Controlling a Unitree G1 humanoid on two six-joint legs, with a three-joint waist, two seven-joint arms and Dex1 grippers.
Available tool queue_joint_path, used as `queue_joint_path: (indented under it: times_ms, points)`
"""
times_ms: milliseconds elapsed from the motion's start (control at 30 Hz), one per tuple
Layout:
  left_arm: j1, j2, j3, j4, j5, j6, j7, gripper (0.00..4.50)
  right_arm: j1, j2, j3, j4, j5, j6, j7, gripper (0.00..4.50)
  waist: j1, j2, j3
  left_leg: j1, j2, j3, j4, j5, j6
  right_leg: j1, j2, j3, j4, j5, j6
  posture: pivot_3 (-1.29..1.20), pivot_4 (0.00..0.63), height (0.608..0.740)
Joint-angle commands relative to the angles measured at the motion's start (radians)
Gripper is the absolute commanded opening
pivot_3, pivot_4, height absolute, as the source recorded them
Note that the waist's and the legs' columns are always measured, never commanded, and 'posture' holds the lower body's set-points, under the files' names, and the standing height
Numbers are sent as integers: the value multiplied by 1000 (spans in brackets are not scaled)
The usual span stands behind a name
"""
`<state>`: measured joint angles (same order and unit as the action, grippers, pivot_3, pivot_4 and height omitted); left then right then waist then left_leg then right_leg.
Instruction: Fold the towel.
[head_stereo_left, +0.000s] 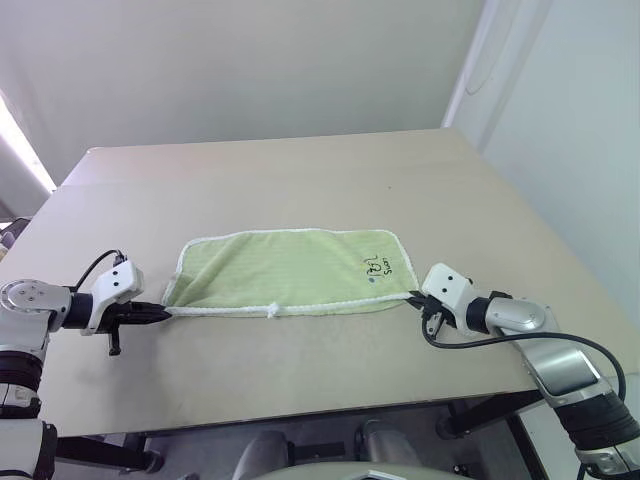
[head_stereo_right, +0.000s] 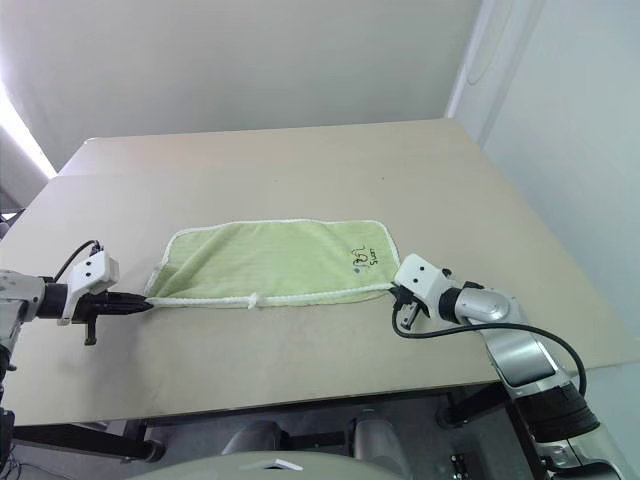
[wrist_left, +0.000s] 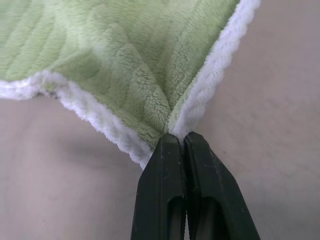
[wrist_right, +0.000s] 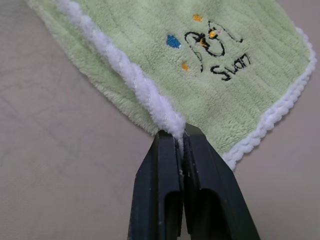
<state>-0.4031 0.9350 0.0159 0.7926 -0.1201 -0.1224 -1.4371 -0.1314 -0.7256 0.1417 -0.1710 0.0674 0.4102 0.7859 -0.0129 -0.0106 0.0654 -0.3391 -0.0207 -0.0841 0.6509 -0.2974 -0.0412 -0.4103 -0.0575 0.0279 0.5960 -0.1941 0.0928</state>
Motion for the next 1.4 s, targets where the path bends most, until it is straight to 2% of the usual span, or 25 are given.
queue_joint_path:
  times_ms: [33, 400, 700, 867, 1033, 1167, 1267, 1400]
  points:
    - [-77, 22, 85, 7, -81, 106, 11, 0, -2, -21, -89, -110, 109, 28, 65, 21, 2, 0, 0, 0, 0, 0, 0, 0, 0, 0, 0, 0, 0, 0, 0, 0, 0, 740]
    - [-120, 6, 136, -28, -138, 227, 38, 0, -46, -6, -193, -156, 259, 116, 78, 21, -1, -1, 0, 1, 0, 0, 0, 0, 0, 0, 1, 0, 0, 0, 0, 0, 0, 740]
    - [-130, -14, 109, -20, -118, 217, 44, 0, -99, 7, -194, -103, 254, 108, 31, 21, -1, -1, 0, 0, 0, 0, 0, 0, 0, 0, 0, 0, 0, 0, 0, 0, 0, 740]
    - [-251, -40, 123, 30, -132, 310, 74, 0, -163, 35, -252, -74, 292, 108, -11, 21, 1, -1, 0, 0, 0, -1, 1, 0, 0, 1, 1, 0, 1, 0, 0, 0, 0, 740]
    - [-481, -93, 162, 158, -141, 378, 217, 0, -305, 50, -302, 65, 257, 87, -112, 21, 0, -2, 0, 0, 0, -1, 1, 0, 0, 1, 1, 0, 0, 1, 0, 0, 0, 740]
    - [-598, -151, 153, 273, -101, 306, 341, 0, -389, 43, -299, 188, 190, 27, -183, 21, 0, -1, 0, 0, 0, -1, 0, 0, 0, 1, 1, 0, 0, 1, 1, 0, 0, 740]
    - [-677, -201, 166, 374, -78, 208, 494, 0, -476, 37, -304, 307, 139, -32, -244, 21, -2, -1, 0, 0, 0, 0, -1, 0, 0, 0, 1, 0, 0, 3, 3, 0, 0, 740]
    - [-737, -237, 159, 451, -41, 118, 607, 0, -555, 23, -306, 417, 98, -99, -282, 21, -7, -1, 0, 0, 0, 0, -2, 0, 0, 0, 1, 1, 0, 3, 3, 0, 0, 740]
